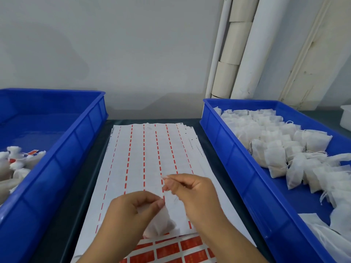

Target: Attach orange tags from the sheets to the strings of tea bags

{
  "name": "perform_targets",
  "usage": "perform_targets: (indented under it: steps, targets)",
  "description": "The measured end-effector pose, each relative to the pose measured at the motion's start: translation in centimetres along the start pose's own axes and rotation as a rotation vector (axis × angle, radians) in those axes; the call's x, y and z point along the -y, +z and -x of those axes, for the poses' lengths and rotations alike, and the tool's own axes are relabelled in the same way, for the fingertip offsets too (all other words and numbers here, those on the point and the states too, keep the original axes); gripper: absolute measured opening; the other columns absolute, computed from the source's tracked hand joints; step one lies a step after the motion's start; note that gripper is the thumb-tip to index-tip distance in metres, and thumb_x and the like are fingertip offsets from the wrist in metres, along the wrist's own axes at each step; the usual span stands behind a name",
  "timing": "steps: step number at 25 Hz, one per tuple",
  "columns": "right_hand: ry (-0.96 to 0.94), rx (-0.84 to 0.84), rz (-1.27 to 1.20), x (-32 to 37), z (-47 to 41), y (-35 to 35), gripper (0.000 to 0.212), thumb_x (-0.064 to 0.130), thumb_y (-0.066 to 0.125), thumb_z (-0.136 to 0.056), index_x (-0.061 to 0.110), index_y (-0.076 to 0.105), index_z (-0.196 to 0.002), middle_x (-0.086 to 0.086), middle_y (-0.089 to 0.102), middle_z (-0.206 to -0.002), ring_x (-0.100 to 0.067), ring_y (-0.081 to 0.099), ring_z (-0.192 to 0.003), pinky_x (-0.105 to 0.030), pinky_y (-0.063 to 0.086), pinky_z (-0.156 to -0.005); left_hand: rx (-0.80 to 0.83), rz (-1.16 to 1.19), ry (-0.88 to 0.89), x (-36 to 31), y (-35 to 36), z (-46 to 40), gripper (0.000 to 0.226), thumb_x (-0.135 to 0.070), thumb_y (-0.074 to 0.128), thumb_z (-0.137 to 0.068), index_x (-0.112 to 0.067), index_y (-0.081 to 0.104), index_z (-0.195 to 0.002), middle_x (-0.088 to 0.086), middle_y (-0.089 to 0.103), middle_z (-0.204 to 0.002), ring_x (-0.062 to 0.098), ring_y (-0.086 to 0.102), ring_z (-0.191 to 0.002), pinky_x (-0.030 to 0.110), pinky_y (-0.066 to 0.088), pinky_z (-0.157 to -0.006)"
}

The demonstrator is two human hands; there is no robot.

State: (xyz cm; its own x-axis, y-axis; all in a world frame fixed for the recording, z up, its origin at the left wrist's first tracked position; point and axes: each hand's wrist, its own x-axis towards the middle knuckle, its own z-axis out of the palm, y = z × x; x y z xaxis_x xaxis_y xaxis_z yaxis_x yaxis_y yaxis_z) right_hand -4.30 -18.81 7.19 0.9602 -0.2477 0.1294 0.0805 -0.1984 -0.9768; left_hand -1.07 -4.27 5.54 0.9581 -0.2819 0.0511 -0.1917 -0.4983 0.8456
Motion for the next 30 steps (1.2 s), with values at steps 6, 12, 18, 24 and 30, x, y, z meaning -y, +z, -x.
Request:
perform_targets:
  steps: [6, 12, 18, 24, 30]
  targets:
    - [0.141, -0.145, -0.229, -1.1, -0.5, 0.1, 0.016, 0.028, 0.064, -0.085, 0.033, 0.074, -0.073, 0.005, 0.071, -0.071, -0.008, 0.063, -0.062, -0.015, 0.053, -0.063, 0.132, -0.056, -0.072, -0.5, -0.2, 0.5, 0.014, -0.028, 0.072, -0.077, -0.028, 0.068, -0.064, -0.014, 0.065, -0.075, 0.005, 0.059, -0.074, 0.012, 0.045, -0.064]
    - [0.399, 0.338, -0.151, -3.1, 0.5, 0.5, 0.037, 0.077, 0.036, -0.076, 0.052, 0.05, -0.1, 0.022, 0.062, -0.099, -0.004, 0.061, -0.097, -0.021, 0.052, -0.08, 0.121, 0.583, -0.3, -0.8, -0.1, 0.2, 0.018, -0.012, 0.065, -0.082, -0.015, 0.075, -0.068, 0.008, 0.069, -0.072, 0.025, 0.062, -0.07, 0.038, 0.053, -0.072]
    - [0.305, 0.291, 0.224, -3.9, 2.1, 2.0, 0.019, 0.05, 0.071, -0.074, 0.042, 0.056, -0.082, 0.023, 0.061, -0.084, -0.003, 0.061, -0.082, -0.006, 0.046, -0.056, -0.082, 0.739, -0.358, -0.8, 0.3, -0.2, 0.015, -0.019, 0.065, -0.081, -0.019, 0.074, -0.07, 0.003, 0.071, -0.075, 0.026, 0.065, -0.078, 0.036, 0.057, -0.068]
    - [0.442, 0.354, -0.211, -3.4, 1.9, 1.1, 0.022, 0.025, 0.059, -0.084, 0.028, 0.073, -0.068, 0.004, 0.067, -0.081, -0.015, 0.06, -0.085, -0.034, 0.052, -0.089, -0.05, 1.081, -0.543, 0.6, -0.5, -0.5, 0.02, -0.023, 0.061, -0.085, -0.007, 0.069, -0.076, 0.008, 0.062, -0.064, 0.017, 0.058, -0.062, 0.028, 0.049, -0.056]
    - [0.529, 0.392, -0.587, -3.7, 2.0, 0.2, 0.013, 0.016, 0.062, -0.067, 0.018, 0.075, -0.066, -0.004, 0.061, -0.065, -0.014, 0.06, -0.063, -0.034, 0.051, -0.078, 0.213, 1.758, -0.547, 1.3, -2.1, 0.0, 0.025, -0.011, 0.087, -0.058, -0.007, 0.068, -0.074, 0.0, 0.054, -0.072, 0.006, 0.051, -0.052, 0.018, 0.043, -0.04]
